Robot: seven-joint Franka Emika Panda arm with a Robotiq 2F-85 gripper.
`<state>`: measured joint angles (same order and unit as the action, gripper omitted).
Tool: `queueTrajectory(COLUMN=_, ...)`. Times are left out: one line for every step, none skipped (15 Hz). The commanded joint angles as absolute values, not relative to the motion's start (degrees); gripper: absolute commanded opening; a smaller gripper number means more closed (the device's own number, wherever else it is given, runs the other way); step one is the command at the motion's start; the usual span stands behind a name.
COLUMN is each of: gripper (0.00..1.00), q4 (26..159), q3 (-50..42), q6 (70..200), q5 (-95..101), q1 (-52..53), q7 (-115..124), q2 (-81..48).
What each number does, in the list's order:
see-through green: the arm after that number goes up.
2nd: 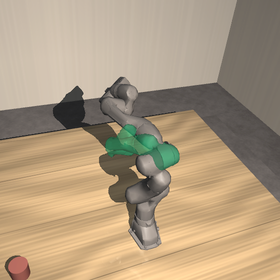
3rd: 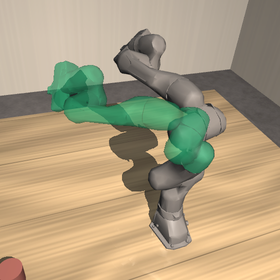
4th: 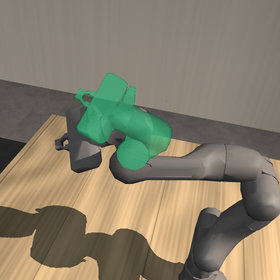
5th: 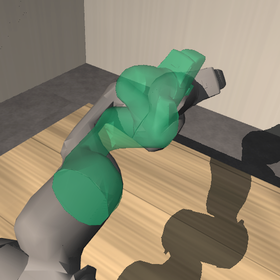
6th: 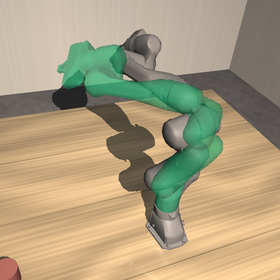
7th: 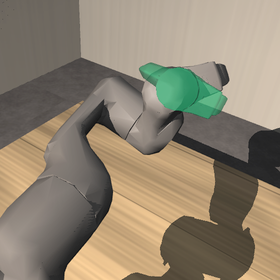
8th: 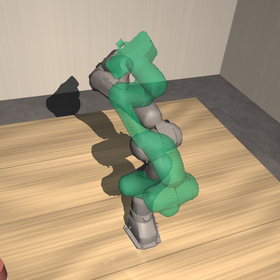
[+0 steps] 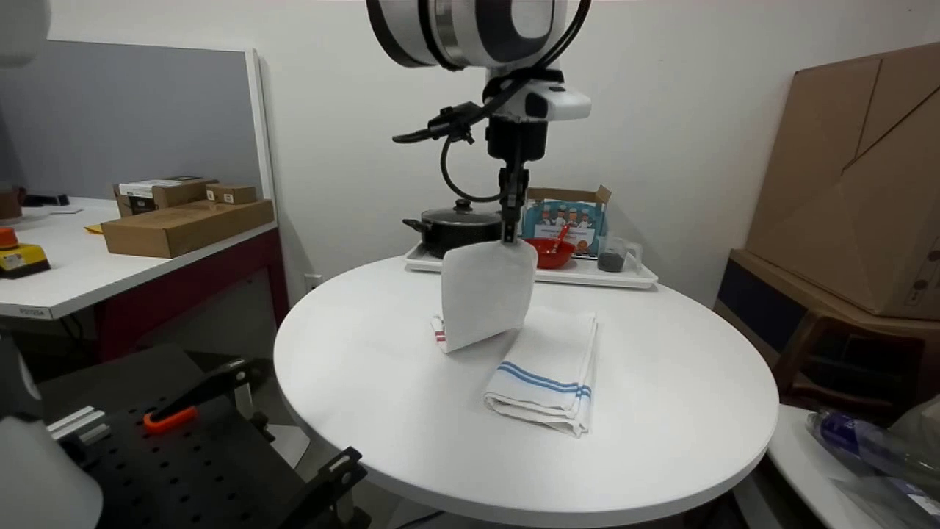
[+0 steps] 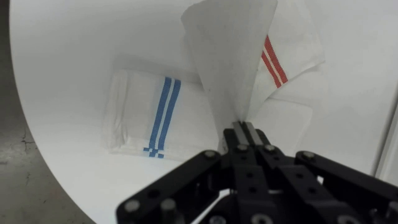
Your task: Fold the two tea towels
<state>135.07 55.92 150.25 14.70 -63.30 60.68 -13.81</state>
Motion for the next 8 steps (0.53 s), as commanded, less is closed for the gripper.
queueTrajectory(gripper=0.00, q4=125.9, q3=45.5, q6=148.8, q5=28.0, q1=-52.5, q7=69.1, q2=-24.7)
queueTrajectory(gripper=0.00, q4=123.5, q3=43.4, q6=148.7, q5=30.0, q1=-50.0, q7=70.3, q2=-27.0)
queueTrajectory(gripper=0.00, q4=121.2, q3=41.6, q6=148.6, q5=31.5, q1=-47.6, q7=70.9, q2=-29.2)
queueTrajectory(gripper=0.00, q4=119.1, q3=40.4, q6=148.4, q5=32.3, q1=-45.7, q7=70.8, q2=-31.4)
queueTrajectory(gripper=0.00, q4=117.5, q3=39.6, q6=148.4, q5=32.6, q1=-44.1, q7=70.2, q2=-33.1)
queueTrajectory(gripper=0.00, q4=116.0, q3=39.0, q6=148.3, q5=32.5, q1=-42.7, q7=69.5, q2=-34.7)
queueTrajectory(gripper=0.00, q4=115.1, q3=38.8, q6=148.5, q5=32.3, q1=-41.6, q7=68.9, q2=-35.9)
queueTrajectory(gripper=0.00, q4=114.3, q3=38.8, q6=148.5, q5=32.0, q1=-40.8, q7=68.3, q2=-37.1)
